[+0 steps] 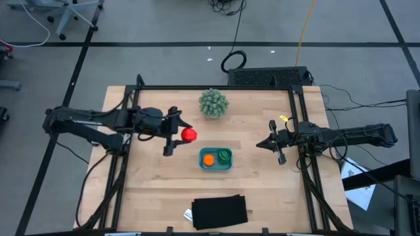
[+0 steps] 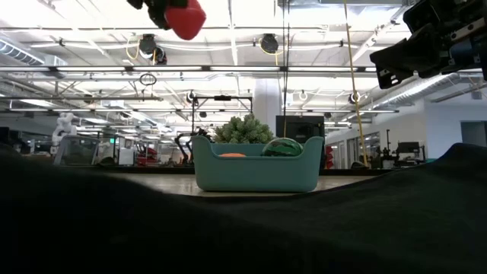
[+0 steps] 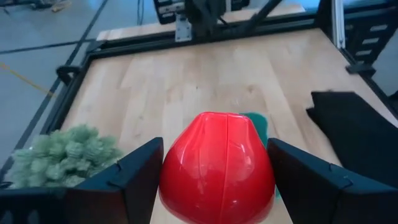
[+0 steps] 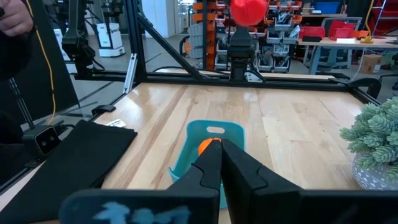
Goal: Pick and placing Produce into tupperware
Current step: Put the apple toy into the bin
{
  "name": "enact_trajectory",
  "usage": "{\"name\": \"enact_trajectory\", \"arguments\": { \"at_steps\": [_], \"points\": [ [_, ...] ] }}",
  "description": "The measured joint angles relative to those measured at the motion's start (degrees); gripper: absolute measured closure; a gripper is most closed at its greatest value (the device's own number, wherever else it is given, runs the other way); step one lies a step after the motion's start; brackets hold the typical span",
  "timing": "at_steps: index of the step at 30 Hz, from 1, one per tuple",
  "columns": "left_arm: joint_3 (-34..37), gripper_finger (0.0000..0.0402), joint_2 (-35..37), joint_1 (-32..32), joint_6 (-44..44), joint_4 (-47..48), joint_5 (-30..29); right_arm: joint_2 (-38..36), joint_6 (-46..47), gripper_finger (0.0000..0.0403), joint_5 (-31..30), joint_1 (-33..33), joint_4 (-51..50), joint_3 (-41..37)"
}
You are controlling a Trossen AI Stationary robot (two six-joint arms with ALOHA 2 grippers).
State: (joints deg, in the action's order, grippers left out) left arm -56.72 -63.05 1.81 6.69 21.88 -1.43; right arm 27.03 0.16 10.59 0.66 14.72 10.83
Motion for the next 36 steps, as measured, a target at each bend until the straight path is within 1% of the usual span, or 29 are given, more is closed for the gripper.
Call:
{"name": "enact_trajectory", "arguments": {
  "at_steps": [4,7,12,19,24,30,36],
  "points": [
    [0.01,0.0131,-1.98,-0.03,0.69,-1.99,0.85,0.00,0.00,0.0403,0.00,-0.01,0.00,0.00],
    [0.01,0.0131,-3.70,-0.04,0.68,-4.16,2.85,0.02,0.00,0.0403,0.00,-0.01,-0.01,0.00],
    [0.01,0.0131,-6.81,-0.05,0.05,-6.31,3.66,0.00,-0.26,0.0403,0.00,-0.01,0.00,0.00],
    [0.04,0.0131,-13.07,-0.03,0.19,-9.04,6.37,0.02,-0.44,0.0403,0.00,-0.01,0.00,0.00],
    [0.04,0.0131,-17.99,-0.03,0.83,-10.41,6.99,0.02,-0.44,0.0403,-0.02,-0.01,0.00,0.00],
    [0.04,0.0131,-23.98,-0.06,2.07,-14.69,9.10,0.01,-0.44,0.0403,-0.01,-0.01,0.01,0.00],
    [0.04,0.0131,-28.00,-0.24,2.89,-16.87,9.57,0.00,-0.44,0.0403,-0.01,0.00,0.04,0.00]
  ]
}}
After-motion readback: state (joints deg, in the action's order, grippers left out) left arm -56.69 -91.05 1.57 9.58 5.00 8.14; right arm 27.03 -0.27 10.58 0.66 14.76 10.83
